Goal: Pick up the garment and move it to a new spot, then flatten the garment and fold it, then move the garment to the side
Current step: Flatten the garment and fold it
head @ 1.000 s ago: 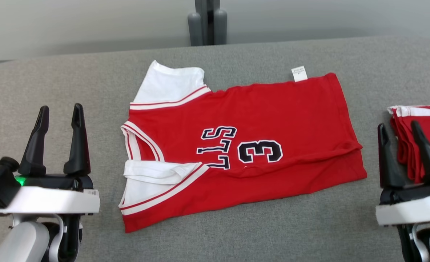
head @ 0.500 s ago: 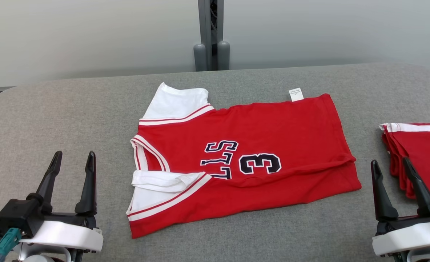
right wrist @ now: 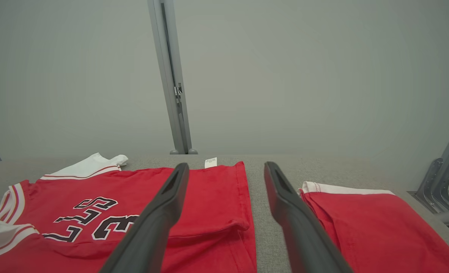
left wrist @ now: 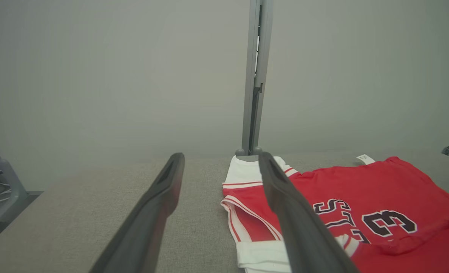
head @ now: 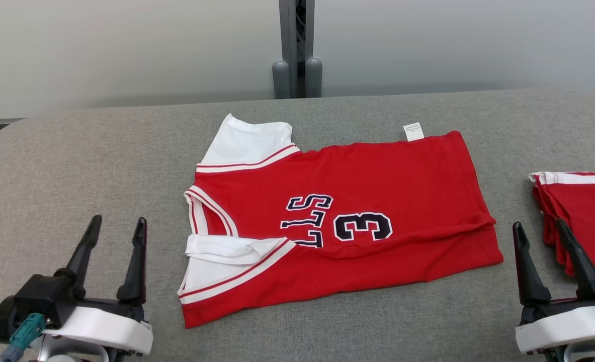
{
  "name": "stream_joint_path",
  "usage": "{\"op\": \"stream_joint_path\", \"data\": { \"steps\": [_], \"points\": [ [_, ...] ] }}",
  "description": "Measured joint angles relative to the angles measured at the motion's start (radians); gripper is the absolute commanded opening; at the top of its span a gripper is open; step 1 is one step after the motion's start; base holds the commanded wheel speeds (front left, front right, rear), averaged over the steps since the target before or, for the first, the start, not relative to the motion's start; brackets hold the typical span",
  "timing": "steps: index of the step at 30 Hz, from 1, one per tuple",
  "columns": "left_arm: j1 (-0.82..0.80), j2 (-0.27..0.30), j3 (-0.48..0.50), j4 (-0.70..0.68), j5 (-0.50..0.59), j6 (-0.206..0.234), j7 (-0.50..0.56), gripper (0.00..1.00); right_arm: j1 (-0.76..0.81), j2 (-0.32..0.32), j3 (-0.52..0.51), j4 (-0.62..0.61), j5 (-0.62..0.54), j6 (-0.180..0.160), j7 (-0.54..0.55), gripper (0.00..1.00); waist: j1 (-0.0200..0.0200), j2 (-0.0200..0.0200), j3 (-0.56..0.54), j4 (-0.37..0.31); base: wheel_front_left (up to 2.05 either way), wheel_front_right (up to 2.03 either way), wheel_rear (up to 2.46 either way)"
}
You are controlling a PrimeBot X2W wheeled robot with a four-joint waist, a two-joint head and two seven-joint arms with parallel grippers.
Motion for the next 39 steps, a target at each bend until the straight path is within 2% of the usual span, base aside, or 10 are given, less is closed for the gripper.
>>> {"op": "stream_joint_path", "data": {
  "steps": [4, 9, 19, 27, 28, 29, 30, 34, 39],
  "points": [
    [-0.001, -0.013, -0.034, 0.01, -0.016, -0.019, 0.044, 1.0, -0.01, -0.006, -0.008, 0.023, 0.013, 0.0, 0.013, 1.0, 0.0001, 0.0, 0.013, 0.001, 0.0, 0.0, 0.0],
    [0.006, -0.057, -0.086, 0.096, -0.057, -0.053, 0.081, 1.0, -0.024, -0.015, -0.002, 0.114, 0.035, 0.0, 0.031, 1.0, 0.0001, 0.0, 0.041, -0.005, 0.0, 0.0, 0.0],
    [0.038, -0.126, -0.093, 0.248, -0.142, -0.087, 0.085, 1.0, -0.15, -0.033, 0.043, 0.373, 0.066, 0.0, 0.026, 1.0, 0.0001, 0.0, 0.114, -0.011, 0.0, 0.0, 0.0],
    [-0.004, -0.152, -0.102, 0.311, -0.215, -0.132, 0.169, 1.0, -0.288, -0.05, 0.114, 0.581, 0.116, 0.0, 0.008, 1.0, 0.0, 0.0, 0.159, -0.003, 0.0, 0.0, 0.0],
    [-0.009, -0.152, -0.101, 0.315, -0.227, -0.14, 0.181, 1.0, -0.297, -0.053, 0.123, 0.597, 0.118, 0.0, 0.007, 0.6, 0.0001, 0.0, 0.161, -0.002, 0.0, 0.0, 0.0],
    [-0.017, -0.152, -0.103, 0.321, -0.234, -0.143, 0.197, 0.48, -0.307, -0.054, 0.13, 0.612, 0.131, 0.0, 0.001, 0.36, 0.0001, 0.0, 0.162, -0.001, 0.0, 0.0, 0.0],
    [-0.022, -0.152, -0.103, 0.326, -0.239, -0.149, 0.207, 0.0, -0.315, -0.056, 0.135, 0.625, 0.139, 0.0, -0.001, 0.0, 0.0, 0.0, 0.163, 0.0, 0.0, 0.0, 0.0],
    [-0.026, -0.156, -0.103, 0.329, -0.271, -0.167, 0.242, 0.0, -0.326, -0.056, 0.157, 0.651, 0.186, 0.0, -0.016, 0.0, 0.0001, 0.0, 0.16, 0.001, 0.0, 0.0, 0.0],
    [-0.009, -0.127, -0.094, 0.289, -0.302, -0.17, 0.282, 0.0, -0.271, -0.067, 0.184, 0.616, 0.245, 0.0, -0.027, 0.0, 0.0, 0.0, 0.146, -0.002, 0.0, 0.0, 0.0]
  ]
}}
